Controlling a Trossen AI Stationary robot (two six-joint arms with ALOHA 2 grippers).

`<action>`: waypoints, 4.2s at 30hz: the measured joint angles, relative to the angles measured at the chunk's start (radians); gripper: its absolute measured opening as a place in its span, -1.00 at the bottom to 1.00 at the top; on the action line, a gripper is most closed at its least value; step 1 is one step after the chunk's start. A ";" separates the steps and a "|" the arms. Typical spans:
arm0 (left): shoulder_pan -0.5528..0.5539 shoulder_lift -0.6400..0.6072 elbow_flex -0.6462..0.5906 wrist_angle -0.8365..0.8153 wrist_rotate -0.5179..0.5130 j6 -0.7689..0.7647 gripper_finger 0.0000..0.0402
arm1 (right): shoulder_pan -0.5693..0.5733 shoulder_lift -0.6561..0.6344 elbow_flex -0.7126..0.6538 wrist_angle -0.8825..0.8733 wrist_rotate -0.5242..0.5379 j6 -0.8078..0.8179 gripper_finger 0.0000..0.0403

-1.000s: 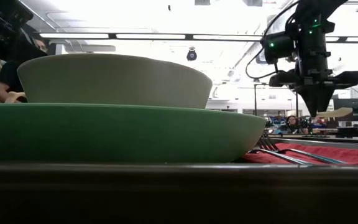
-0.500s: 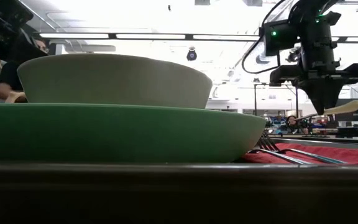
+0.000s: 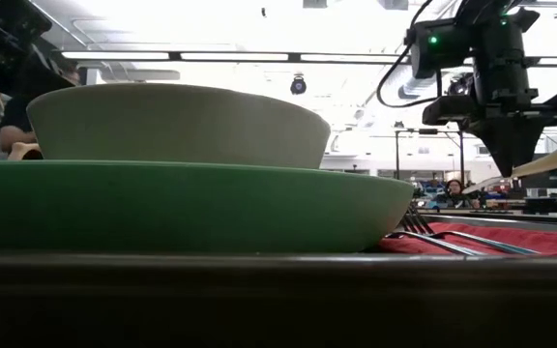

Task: Set up tray
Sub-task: Put the table knife on the table napkin to the right of the fork on the serving tray

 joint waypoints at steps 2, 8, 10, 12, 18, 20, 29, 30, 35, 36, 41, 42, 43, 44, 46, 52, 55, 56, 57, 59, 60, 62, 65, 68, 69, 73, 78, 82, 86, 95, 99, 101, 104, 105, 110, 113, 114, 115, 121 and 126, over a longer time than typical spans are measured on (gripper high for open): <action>0.000 0.000 0.000 0.000 0.000 0.000 -0.66 | 0.006 0.000 0.000 0.001 0.000 0.008 -0.81; 0.000 0.000 0.000 0.000 0.000 0.000 -0.65 | 0.030 0.000 0.000 0.002 -0.001 0.036 -0.82; 0.000 0.000 0.000 0.000 0.000 0.000 -0.66 | 0.045 0.000 0.000 0.006 -0.001 0.052 -0.83; 0.000 0.000 0.000 0.000 0.000 0.000 -0.65 | 0.061 0.000 0.000 0.018 -0.001 0.070 -0.84; 0.000 0.000 0.000 0.000 -0.001 0.000 -0.65 | 0.118 0.000 0.000 0.052 -0.013 0.137 -0.81; 0.000 0.000 0.000 0.000 -0.001 0.000 -0.66 | 0.142 0.000 0.000 0.061 -0.017 0.166 -0.81; 0.000 0.000 0.000 0.000 -0.001 0.000 -0.66 | 0.242 0.000 0.000 0.138 -0.019 0.283 -0.83; 0.000 0.000 0.000 0.000 -0.001 0.000 -0.65 | 0.252 0.000 0.000 0.146 -0.023 0.294 -0.82; 0.000 0.000 0.000 0.001 -0.001 0.000 -0.65 | 0.301 0.001 0.000 0.206 -0.035 0.345 -0.82; 0.000 0.000 0.000 0.000 -0.001 0.000 -0.66 | 0.311 0.002 0.000 0.219 -0.035 0.352 -0.82; 0.000 0.000 0.000 0.001 -0.001 0.000 -0.65 | 0.355 0.030 0.000 0.295 -0.038 0.389 -0.84; 0.000 0.000 0.000 0.001 -0.002 0.000 -0.65 | 0.362 0.039 0.000 0.314 -0.042 0.392 -0.84; 0.000 0.000 0.000 0.001 -0.002 0.000 -0.65 | 0.372 0.048 0.000 0.337 -0.045 0.397 -0.84; 0.000 0.000 0.000 0.000 -0.002 0.000 -0.65 | 0.378 0.060 0.000 0.360 -0.049 0.399 -0.83; 0.000 0.000 0.000 0.002 -0.003 0.000 -0.66 | 0.394 0.086 0.003 0.396 -0.052 0.408 -0.83; 0.000 0.000 0.000 0.002 -0.003 0.000 -0.66 | 0.438 0.176 0.089 0.397 -0.045 0.402 -0.84; 0.000 0.000 0.000 0.002 -0.003 0.000 -0.65 | 0.452 0.216 0.150 0.383 -0.029 0.394 -0.84; 0.000 0.000 0.000 0.002 -0.003 0.000 -0.66 | 0.456 0.230 0.170 0.369 -0.025 0.390 -0.83; 0.000 0.000 0.000 0.002 -0.003 0.000 -0.65 | 0.461 0.244 0.189 0.353 -0.020 0.390 -0.83; 0.000 0.000 0.000 0.001 -0.003 0.000 -0.66 | 0.473 0.271 0.222 0.324 -0.019 0.390 -0.83; 0.000 0.000 0.000 0.002 -0.003 0.000 -0.65 | 0.481 0.285 0.238 0.313 -0.019 0.390 -0.84; 0.000 0.000 0.000 0.001 -0.003 0.000 -0.65 | 0.496 0.312 0.268 0.307 -0.020 0.402 -0.84; 0.000 0.000 0.000 0.001 -0.003 0.000 -0.65 | 0.516 0.353 0.312 0.306 -0.021 0.411 -0.82; 0.000 0.000 0.000 0.001 -0.002 0.000 -0.65 | 0.533 0.390 0.345 0.299 -0.029 0.427 -0.81; 0.000 0.000 0.000 0.001 -0.002 0.000 -0.65 | 0.540 0.400 0.353 0.299 -0.034 0.433 -0.81; 0.000 0.000 0.000 0.001 -0.001 0.000 -0.65 | 0.569 0.428 0.369 0.299 -0.046 0.465 -0.82; 0.000 0.000 0.000 0.001 -0.001 0.000 -0.65 | 0.604 0.435 0.370 0.295 -0.057 0.518 -0.81; 0.000 0.000 0.000 0.001 -0.001 0.000 -0.65 | 0.626 0.435 0.370 0.299 -0.058 0.548 -0.80; 0.000 0.000 0.000 0.001 -0.001 0.000 -0.65 | 0.640 0.435 0.370 0.318 -0.056 0.559 -0.83; 0.000 0.000 0.000 0.002 -0.002 0.000 -0.65 | 0.640 0.483 0.370 0.341 -0.062 0.558 -0.80; 0.000 0.000 0.000 0.002 -0.002 0.000 -0.65 | 0.638 0.506 0.370 0.339 -0.065 0.552 -0.81; 0.000 0.000 0.000 0.001 -0.001 0.000 -0.65 | 0.637 0.507 0.370 0.339 -0.056 0.549 -0.82; 0.000 0.000 0.000 0.002 -0.001 0.000 -0.65 | 0.632 0.507 0.370 0.328 -0.044 0.544 -0.82; 0.000 0.000 0.000 0.002 -0.001 0.000 -0.65 | 0.632 0.507 0.370 0.318 -0.044 0.544 -0.81; 0.000 0.000 0.000 0.001 0.009 0.000 -0.65 | 0.632 0.507 0.370 0.311 -0.038 0.543 -0.80; 0.000 0.000 0.000 0.001 0.010 0.000 -0.65 | 0.632 0.507 0.370 0.320 -0.035 0.540 -0.82; 0.000 0.000 0.000 0.001 0.010 0.000 -0.65 | 0.632 0.507 0.370 0.321 -0.034 0.540 -0.82; 0.000 0.000 0.000 0.001 0.011 0.000 -0.65 | 0.632 0.507 0.370 0.321 -0.034 0.540 -0.82; 0.000 0.000 0.000 0.001 0.012 0.000 -0.65 | 0.632 0.507 0.367 0.323 -0.031 0.540 -0.80; 0.000 0.000 0.000 0.001 0.012 0.000 -0.65 | 0.632 0.507 0.336 0.368 -0.035 0.545 -0.82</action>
